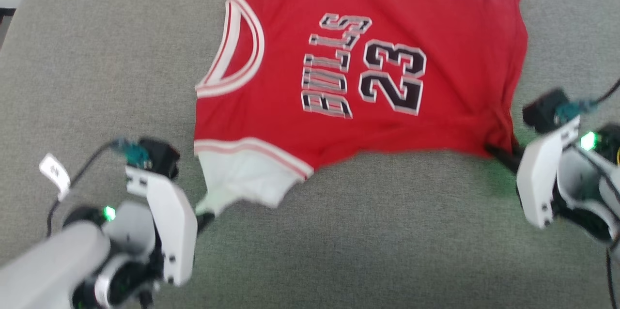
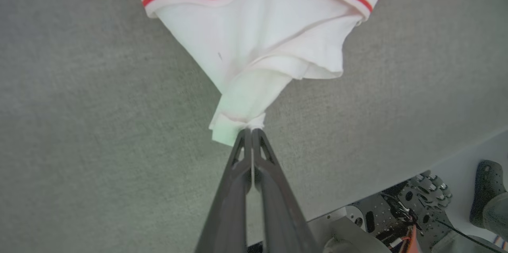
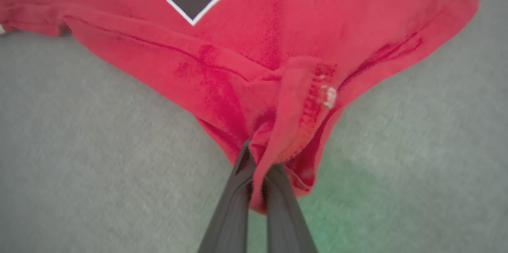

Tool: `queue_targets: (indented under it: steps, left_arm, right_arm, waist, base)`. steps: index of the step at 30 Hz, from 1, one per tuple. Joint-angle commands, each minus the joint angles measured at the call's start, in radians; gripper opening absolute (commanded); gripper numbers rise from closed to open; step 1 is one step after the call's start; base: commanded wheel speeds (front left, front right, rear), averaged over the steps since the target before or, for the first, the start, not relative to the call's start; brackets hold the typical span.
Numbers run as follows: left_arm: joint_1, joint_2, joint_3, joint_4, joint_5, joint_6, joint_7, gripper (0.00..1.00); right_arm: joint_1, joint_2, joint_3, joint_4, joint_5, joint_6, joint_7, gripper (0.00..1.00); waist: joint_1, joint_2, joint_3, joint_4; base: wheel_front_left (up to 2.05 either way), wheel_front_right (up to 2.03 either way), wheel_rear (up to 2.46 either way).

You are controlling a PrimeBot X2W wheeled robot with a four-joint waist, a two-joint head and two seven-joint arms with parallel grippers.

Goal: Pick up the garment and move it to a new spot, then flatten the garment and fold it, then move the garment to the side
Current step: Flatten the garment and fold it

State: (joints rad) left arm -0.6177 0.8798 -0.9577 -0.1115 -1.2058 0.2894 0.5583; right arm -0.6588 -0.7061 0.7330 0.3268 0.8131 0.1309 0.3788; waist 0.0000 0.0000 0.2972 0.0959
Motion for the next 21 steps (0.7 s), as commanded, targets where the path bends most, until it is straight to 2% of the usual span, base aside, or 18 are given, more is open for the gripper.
queue_targets:
  steps: [1,7,13,21]
  left_arm:
    - [0.04,0.01,-0.006,-0.027,-0.019,0.021,-0.006,0.0]
    - [0.177,0.04,-0.028,-0.119,-0.051,0.1,-0.041,0.0]
    - [0.274,0.058,-0.036,-0.17,-0.087,0.139,-0.074,0.0]
    - [0.235,0.12,0.017,-0.223,-0.066,0.16,-0.102,0.0]
  right_arm:
    - [0.044,-0.02,-0.007,-0.03,0.005,0.0,0.012,0.0]
    - [0.225,-0.107,-0.014,-0.188,0.052,0.0,0.007,0.0]
    - [0.361,-0.193,-0.025,-0.283,0.103,0.0,-0.049,0.0]
    - [0.451,-0.193,-0.125,-0.312,0.127,0.0,-0.109,0.0]
  waist:
    - [0.0,0.0,-0.005,-0.004]
    - [0.0,0.0,-0.018,-0.015]
    - [0.0,0.0,-0.031,-0.024]
    - [0.0,0.0,-0.043,-0.033]
  base:
    - [0.0,0.0,0.0]
    - [0.0,0.0,0.0]
    - [0.0,0.0,0.0]
    - [0.0,0.0,0.0]
